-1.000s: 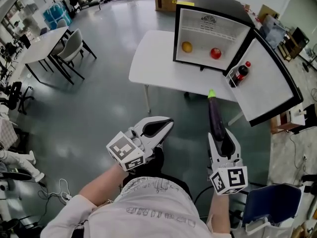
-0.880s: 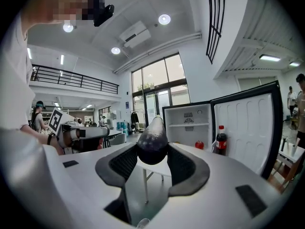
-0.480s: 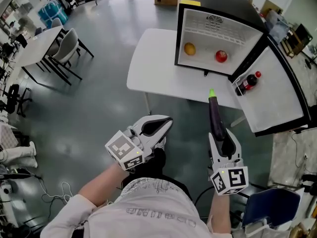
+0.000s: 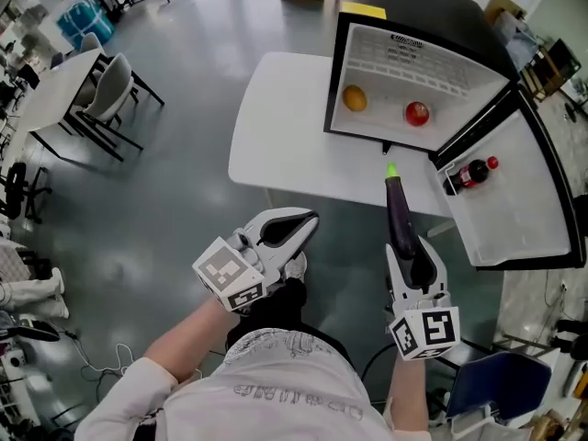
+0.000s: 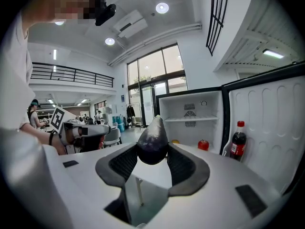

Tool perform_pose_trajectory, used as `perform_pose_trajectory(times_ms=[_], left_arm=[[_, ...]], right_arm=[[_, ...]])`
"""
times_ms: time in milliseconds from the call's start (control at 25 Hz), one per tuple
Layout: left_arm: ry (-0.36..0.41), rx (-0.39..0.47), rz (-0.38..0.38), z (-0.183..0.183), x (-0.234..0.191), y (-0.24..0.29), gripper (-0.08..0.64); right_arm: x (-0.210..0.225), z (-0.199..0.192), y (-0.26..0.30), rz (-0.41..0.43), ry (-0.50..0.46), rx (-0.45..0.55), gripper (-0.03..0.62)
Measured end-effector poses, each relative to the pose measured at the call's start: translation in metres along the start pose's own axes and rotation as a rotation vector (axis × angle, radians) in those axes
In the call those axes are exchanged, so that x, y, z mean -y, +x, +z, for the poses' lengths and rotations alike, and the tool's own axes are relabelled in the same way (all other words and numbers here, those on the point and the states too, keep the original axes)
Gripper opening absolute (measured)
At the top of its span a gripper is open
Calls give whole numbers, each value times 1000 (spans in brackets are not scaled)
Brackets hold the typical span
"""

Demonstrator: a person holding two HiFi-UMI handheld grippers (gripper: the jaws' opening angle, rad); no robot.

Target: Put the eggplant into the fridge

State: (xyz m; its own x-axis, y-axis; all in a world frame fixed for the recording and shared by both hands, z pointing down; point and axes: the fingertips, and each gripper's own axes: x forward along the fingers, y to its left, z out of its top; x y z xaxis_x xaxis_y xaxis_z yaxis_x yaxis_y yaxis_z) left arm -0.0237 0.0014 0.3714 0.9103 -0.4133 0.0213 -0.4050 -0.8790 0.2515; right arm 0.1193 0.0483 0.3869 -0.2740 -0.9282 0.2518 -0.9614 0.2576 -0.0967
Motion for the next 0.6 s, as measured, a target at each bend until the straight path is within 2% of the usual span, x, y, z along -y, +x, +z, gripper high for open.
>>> perform_pose_trajectory(times_ms=[600], left_arm=[[-14,-25,-24,44,-100,39,8]], right_arm=[[8,44,106,-9,-9,-37,196]])
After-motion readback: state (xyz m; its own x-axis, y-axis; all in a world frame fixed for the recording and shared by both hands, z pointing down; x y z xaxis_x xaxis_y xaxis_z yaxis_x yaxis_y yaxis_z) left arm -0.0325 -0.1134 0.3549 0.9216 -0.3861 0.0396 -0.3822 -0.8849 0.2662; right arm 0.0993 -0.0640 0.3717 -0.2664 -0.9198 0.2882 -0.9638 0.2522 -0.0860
